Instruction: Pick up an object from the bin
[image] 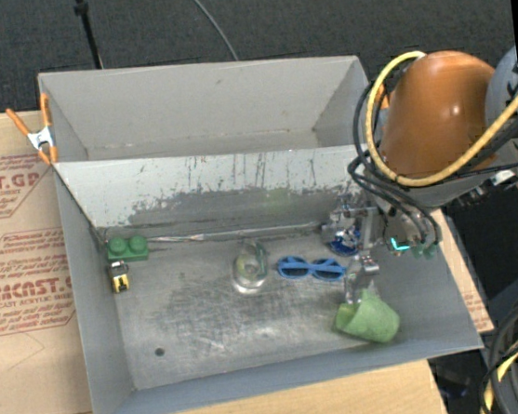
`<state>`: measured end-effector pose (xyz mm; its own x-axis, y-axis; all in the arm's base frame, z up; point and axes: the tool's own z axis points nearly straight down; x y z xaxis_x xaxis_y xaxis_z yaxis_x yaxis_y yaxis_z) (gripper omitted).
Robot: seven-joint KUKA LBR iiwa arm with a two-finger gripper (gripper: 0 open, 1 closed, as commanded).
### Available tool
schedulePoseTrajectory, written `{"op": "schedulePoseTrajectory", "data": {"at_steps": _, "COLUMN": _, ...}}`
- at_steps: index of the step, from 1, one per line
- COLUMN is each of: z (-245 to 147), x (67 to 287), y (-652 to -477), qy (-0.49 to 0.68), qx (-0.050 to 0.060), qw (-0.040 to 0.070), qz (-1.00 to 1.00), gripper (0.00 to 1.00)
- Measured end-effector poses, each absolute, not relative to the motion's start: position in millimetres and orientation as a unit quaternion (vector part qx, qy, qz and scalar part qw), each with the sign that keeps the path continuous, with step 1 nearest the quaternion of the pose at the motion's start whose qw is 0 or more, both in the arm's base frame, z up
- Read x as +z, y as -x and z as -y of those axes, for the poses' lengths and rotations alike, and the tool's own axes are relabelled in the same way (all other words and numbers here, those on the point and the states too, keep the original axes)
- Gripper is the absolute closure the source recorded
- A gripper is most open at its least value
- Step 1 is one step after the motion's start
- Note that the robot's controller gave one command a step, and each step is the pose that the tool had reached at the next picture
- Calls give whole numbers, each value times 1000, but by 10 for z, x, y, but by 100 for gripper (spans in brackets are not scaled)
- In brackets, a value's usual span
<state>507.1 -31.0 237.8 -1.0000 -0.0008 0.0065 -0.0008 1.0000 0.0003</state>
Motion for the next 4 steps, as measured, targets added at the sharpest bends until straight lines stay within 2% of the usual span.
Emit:
{"op": "schedulePoseTrajectory", "data": {"at_steps": 1, "z": 371, "x": 1778, "y": -5599, "qy": -154, "qx": 0, "qw": 0, "qz": 988, "gripper": 0}}
{"op": "schedulePoseTrajectory", "data": {"at_steps": 2, "z": 839, "x": 779, "y": -5708, "qy": 79, "qx": 0, "qw": 1, "qz": 997, "gripper": 0}}
{"op": "schedulePoseTrajectory", "data": {"at_steps": 3, "z": 831, "x": 800, "y": -5719, "qy": 78, "qx": 0, "qw": 0, "qz": 997, "gripper": 100}}
{"op": "schedulePoseTrajectory", "data": {"at_steps": 4, "z": 603, "x": 2480, "y": -5805, "qy": 83, "qx": 0, "qw": -6, "qz": 997, "gripper": 100}}
